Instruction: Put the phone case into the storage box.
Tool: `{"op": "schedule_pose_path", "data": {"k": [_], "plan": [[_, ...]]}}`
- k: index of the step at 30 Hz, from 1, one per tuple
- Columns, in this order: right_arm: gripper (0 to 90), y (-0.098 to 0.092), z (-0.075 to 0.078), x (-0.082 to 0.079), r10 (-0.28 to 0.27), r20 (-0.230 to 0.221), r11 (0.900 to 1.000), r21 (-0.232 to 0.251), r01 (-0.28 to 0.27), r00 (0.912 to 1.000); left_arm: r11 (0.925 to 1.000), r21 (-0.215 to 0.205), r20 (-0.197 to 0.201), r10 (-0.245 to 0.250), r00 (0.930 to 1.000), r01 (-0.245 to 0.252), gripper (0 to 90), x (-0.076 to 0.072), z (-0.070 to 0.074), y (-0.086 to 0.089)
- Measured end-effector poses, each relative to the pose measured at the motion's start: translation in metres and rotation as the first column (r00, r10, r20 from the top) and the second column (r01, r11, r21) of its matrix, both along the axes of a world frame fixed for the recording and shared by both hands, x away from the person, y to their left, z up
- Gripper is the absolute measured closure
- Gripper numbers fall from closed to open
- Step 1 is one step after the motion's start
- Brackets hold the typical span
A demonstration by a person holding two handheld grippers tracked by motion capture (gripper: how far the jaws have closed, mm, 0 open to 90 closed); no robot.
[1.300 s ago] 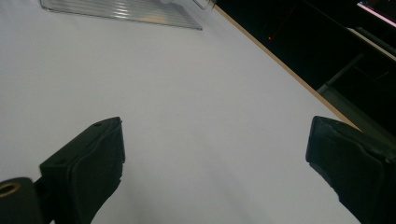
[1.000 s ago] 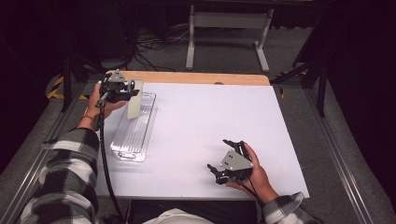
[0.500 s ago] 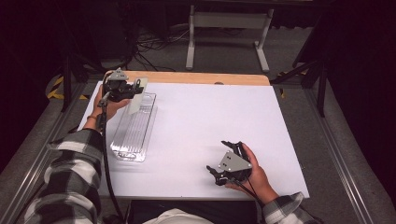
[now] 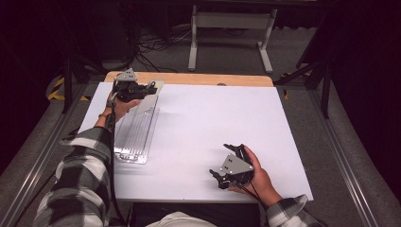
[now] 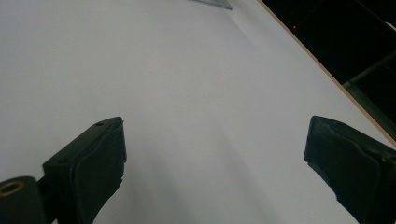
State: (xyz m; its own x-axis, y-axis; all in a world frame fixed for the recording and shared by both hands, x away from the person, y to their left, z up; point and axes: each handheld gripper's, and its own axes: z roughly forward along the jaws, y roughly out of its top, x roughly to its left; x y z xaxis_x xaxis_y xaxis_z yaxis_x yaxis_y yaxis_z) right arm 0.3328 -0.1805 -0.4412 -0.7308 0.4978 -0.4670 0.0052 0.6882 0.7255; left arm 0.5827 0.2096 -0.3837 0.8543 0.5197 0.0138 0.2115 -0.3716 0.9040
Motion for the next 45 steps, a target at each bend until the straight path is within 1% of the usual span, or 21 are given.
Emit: {"op": "schedule_pose_path", "data": {"k": [2,6,9,10,13,15,16,17,20,22,24,27,28,29,30,32,33,34,37,40,45], "plan": [[6.4,0.001,-0.001,0.0,0.0,-0.003,1.0,-0.005,0.0,1.0,0.9999,0.004,0.009,0.012,0.9999,-0.012,80.1,0.001,0.0,0.0],[6.4,0.003,-0.002,-0.001,0.009,-0.003,1.0,-0.02,-0.009,1.0,0.9964,0.073,0.027,0.042,0.9988,-0.044,78.8,0.004,-0.003,0.004],[6.5,0.003,-0.002,-0.001,0.005,-0.001,1.0,-0.019,-0.005,1.0,0.992,0.118,0.021,0.043,0.9988,-0.045,77.7,0.006,-0.005,0.008],[6.5,0.003,-0.002,-0.001,0.006,0.001,1.0,-0.019,-0.006,1.0,0.9837,0.168,0.032,0.061,0.9976,-0.066,79.5,0.006,-0.005,0.009],[6.6,0.003,-0.001,-0.002,0.012,0.001,1.0,-0.023,-0.012,0.9999,0.9612,0.254,0.047,0.099,0.994,-0.107,73.6,0.005,-0.005,0.014],[6.6,0.003,-0.001,-0.003,0.015,0.002,1.0,-0.027,-0.015,0.9999,0.9518,0.276,0.053,0.124,0.9909,-0.134,72.0,0.003,-0.004,0.02],[6.6,0.003,-0.001,-0.003,0.015,0.002,1.0,-0.027,-0.015,0.9999,0.9518,0.276,0.053,0.124,0.9909,-0.134,70.3,0.003,-0.004,0.02],[6.6,0.004,-0.001,-0.003,0.02,0.003,0.999,-0.031,-0.02,0.9998,0.9458,0.292,0.052,0.134,0.9897,-0.143,70.3,0.002,-0.003,0.022],[6.6,0.005,-0.001,-0.003,0.026,0.002,0.999,-0.041,-0.026,0.9997,0.9246,0.348,0.056,0.144,0.988,-0.154,66.9,-0.001,-0.001,0.024],[6.7,0.006,-0.002,-0.003,0.026,0.002,0.999,-0.047,-0.026,0.9997,0.9041,0.4,0.06,0.139,0.9884,-0.152,64.8,-0.003,0.002,0.025],[6.7,0.006,-0.002,-0.004,0.031,0.0,0.998,-0.053,-0.031,0.9995,0.8959,0.417,0.058,0.143,0.988,-0.154,63.7,-0.005,0.003,0.026],[6.8,0.007,-0.002,-0.004,0.04,-0.003,0.997,-0.063,-0.04,0.9992,0.8961,0.414,0.045,0.155,0.9869,-0.159,62.8,-0.008,0.005,0.029],[6.8,0.008,-0.003,-0.004,0.038,-0.008,0.997,-0.062,-0.038,0.9993,0.8911,0.425,0.039,0.157,0.9868,-0.159,62.3,-0.008,0.005,0.03],[6.8,0.008,-0.003,-0.004,0.038,-0.008,0.997,-0.062,-0.038,0.9993,0.8911,0.425,0.039,0.157,0.9868,-0.159,61.5,-0.008,0.005,0.03],[6.9,0.008,-0.003,-0.004,0.04,-0.008,0.997,-0.065,-0.041,0.9992,0.8879,0.432,0.029,0.162,0.9864,-0.158,61.5,-0.009,0.006,0.03],[6.9,0.008,-0.003,-0.005,0.043,-0.009,0.997,-0.068,-0.044,0.999,0.8745,0.457,0.006,0.181,0.9835,-0.163,58.9,-0.01,0.007,0.031],[6.9,0.009,-0.003,-0.005,0.041,-0.01,0.997,-0.065,-0.042,0.9991,0.88,0.455,-0.029,0.169,0.9851,-0.138,59.3,-0.011,0.009,0.03],[6.9,0.009,-0.003,-0.005,0.041,-0.01,0.997,-0.065,-0.042,0.9991,0.88,0.455,-0.029,0.169,0.9851,-0.138,62.8,-0.011,0.009,0.03],[6.9,0.008,-0.003,-0.005,0.038,-0.011,0.997,-0.066,-0.039,0.9992,0.8811,0.466,-0.085,0.138,0.9867,-0.083,67.5,-0.013,0.012,0.027],[7.2,0.008,-0.003,-0.004,0.042,-0.014,0.996,-0.072,-0.043,0.999,0.8896,0.453,-0.113,0.121,0.9862,-0.057,73.0,-0.014,0.012,0.023],[7.4,0.01,-0.004,-0.005,0.047,-0.028,0.995,-0.087,-0.05,0.9985,0.913,0.408,-0.156,0.084,0.9842,-0.014,80.3,-0.015,0.01,0.018]]}}
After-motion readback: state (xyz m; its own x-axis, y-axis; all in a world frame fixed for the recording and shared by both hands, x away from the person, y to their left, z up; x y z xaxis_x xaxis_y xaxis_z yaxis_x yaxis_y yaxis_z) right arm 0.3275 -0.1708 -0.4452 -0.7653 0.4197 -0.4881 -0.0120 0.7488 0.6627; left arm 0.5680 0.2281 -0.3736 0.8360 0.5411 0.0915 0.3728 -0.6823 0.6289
